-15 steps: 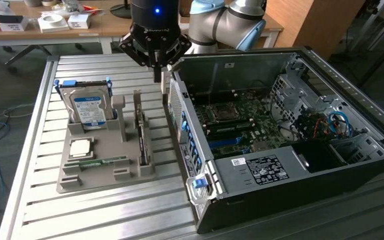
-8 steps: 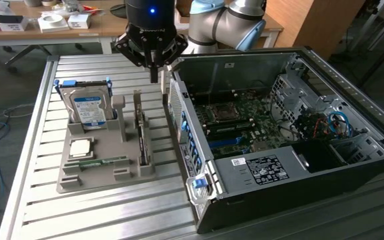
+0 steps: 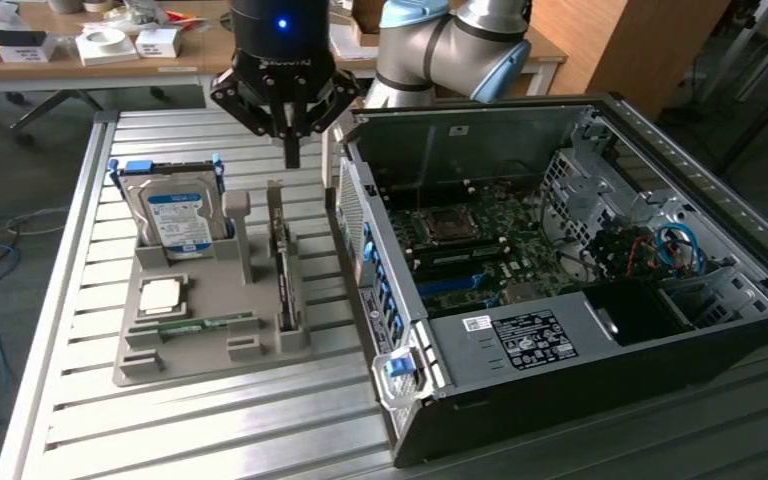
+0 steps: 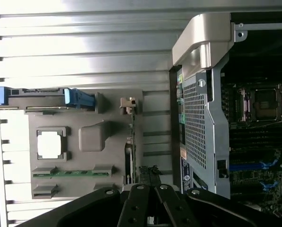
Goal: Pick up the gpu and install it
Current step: 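Reach for the gpu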
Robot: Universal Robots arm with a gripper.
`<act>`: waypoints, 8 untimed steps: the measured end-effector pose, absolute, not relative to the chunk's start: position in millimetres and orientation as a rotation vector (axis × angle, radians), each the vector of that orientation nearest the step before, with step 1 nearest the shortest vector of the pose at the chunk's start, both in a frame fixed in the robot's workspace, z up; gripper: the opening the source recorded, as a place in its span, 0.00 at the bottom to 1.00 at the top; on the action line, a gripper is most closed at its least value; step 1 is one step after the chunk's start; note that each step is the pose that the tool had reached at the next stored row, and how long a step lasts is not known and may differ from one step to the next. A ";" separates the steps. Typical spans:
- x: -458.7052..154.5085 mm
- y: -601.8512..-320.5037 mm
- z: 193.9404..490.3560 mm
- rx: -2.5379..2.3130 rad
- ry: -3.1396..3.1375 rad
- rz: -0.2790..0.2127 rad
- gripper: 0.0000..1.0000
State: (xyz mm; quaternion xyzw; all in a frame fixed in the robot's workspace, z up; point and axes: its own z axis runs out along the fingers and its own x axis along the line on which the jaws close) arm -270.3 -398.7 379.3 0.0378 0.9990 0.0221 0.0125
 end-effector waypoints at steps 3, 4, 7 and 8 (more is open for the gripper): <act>-270.8 -402.0 379.3 0.118 3.114 0.069 0.11; -270.9 -404.3 379.3 0.118 3.114 0.069 0.11; -271.4 -410.7 379.3 0.118 3.114 0.069 0.11; -271.8 -413.1 379.3 0.118 3.114 0.069 0.11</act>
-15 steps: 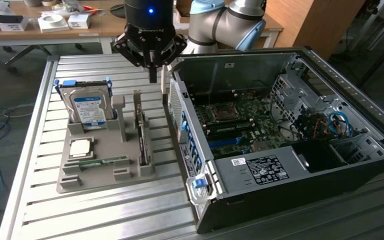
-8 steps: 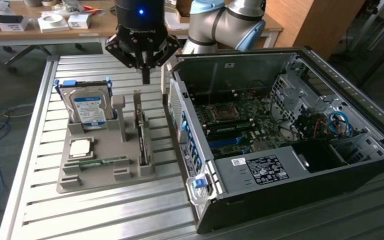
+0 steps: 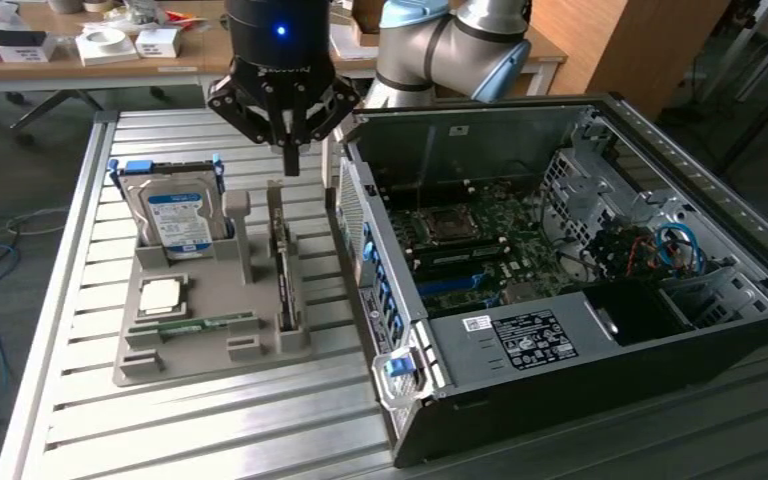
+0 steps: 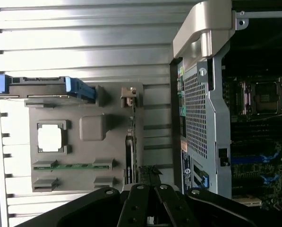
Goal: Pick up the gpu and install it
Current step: 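Reach for the gpu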
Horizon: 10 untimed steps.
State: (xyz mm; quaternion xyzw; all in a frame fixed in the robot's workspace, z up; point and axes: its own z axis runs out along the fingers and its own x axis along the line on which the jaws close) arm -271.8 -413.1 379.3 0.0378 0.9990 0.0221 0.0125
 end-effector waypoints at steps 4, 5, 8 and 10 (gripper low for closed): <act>-274.2 -422.4 379.0 0.118 3.114 0.069 0.11; -275.0 -424.4 378.9 0.118 3.114 0.069 0.11; -277.7 -429.5 378.5 0.118 3.114 0.069 0.11; -279.4 -432.9 378.1 0.118 3.114 0.069 0.11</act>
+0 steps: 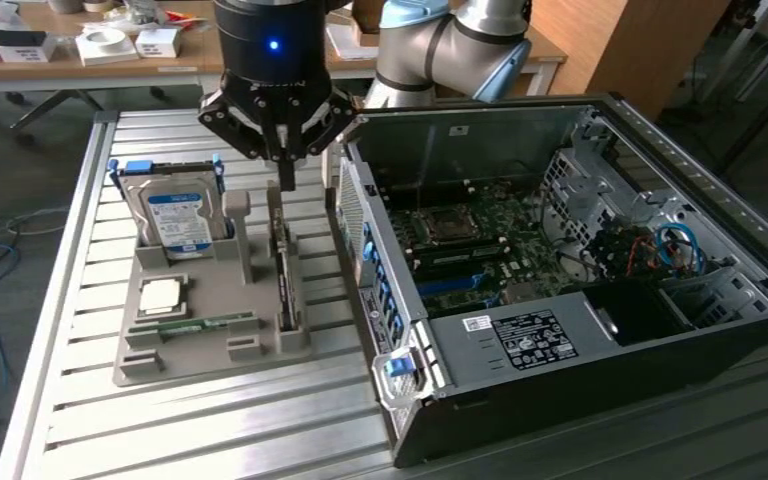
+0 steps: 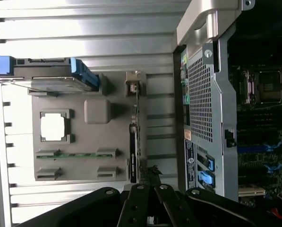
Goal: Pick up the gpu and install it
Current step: 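Reach for the gpu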
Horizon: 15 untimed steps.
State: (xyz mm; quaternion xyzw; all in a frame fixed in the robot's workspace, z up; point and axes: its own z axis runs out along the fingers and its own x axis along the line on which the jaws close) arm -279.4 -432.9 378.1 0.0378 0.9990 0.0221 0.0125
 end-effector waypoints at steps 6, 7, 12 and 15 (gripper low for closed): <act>-283.1 -439.5 376.6 0.118 3.114 0.069 0.11; -283.2 -440.1 376.4 0.118 3.114 0.069 0.11; -283.7 -441.0 375.6 0.118 3.115 0.069 0.11; -284.2 -441.1 375.1 0.118 3.115 0.069 0.11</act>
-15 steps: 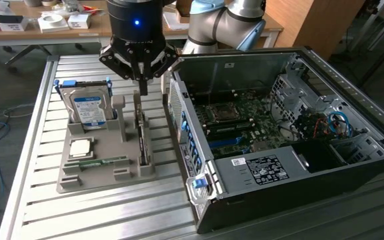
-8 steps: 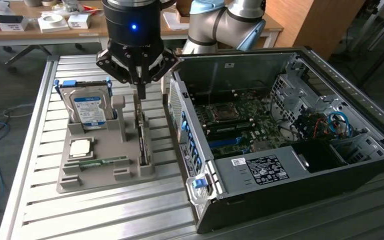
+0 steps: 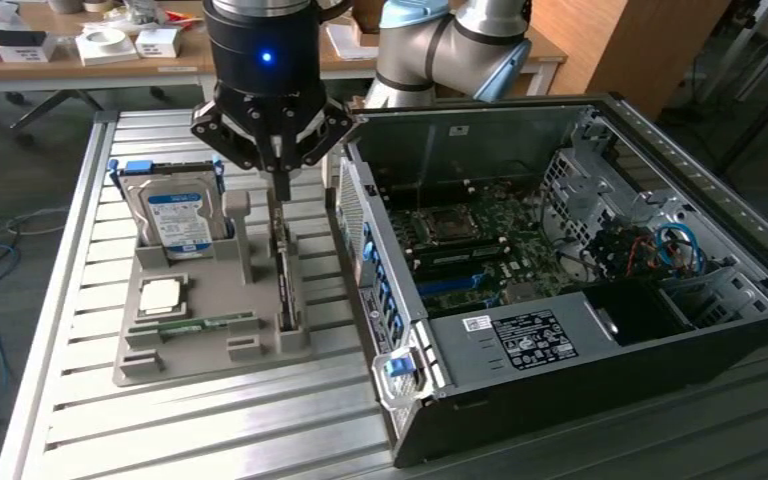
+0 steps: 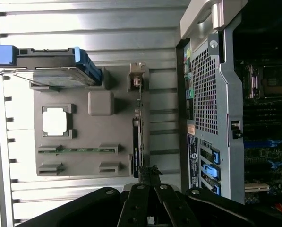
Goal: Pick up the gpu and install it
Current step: 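Reach for the gpu, then pick up the gpu and move the gpu toward the slot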
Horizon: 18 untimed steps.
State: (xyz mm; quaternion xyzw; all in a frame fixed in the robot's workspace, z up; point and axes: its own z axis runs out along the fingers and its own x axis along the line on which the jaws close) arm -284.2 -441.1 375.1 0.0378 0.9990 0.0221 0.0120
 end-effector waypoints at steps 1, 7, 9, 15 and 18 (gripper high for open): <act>-284.8 -441.1 374.8 0.118 3.115 0.069 0.11; -285.4 -441.1 374.3 0.118 3.115 0.069 0.11; -285.4 -441.1 374.3 0.118 3.115 0.069 0.11; -285.4 -441.1 374.3 0.118 3.115 0.069 0.11; -285.4 -441.1 374.3 0.118 3.115 0.069 0.16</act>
